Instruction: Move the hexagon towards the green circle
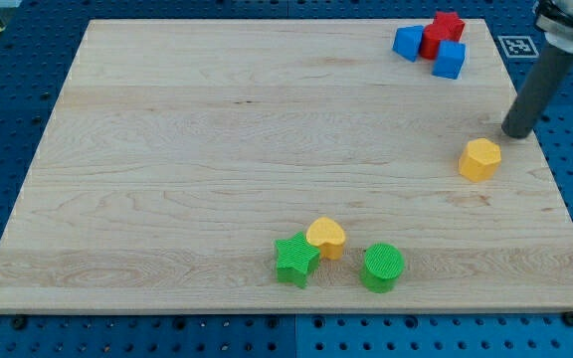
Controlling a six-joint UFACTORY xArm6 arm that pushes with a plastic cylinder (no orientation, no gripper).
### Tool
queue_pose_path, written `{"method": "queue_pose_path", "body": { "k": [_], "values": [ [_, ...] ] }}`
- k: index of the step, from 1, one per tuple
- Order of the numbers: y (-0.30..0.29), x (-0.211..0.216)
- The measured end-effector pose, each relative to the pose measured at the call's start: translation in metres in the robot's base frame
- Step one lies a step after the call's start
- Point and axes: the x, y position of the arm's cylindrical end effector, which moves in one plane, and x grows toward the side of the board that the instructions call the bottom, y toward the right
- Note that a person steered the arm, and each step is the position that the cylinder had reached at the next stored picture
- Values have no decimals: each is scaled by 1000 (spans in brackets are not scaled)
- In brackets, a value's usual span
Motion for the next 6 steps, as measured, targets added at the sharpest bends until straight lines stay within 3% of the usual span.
{"method": "queue_pose_path", "body": {
  "k": [3, 6],
  "values": [
    [-55, 55],
    [-66, 19]
  ]
}}
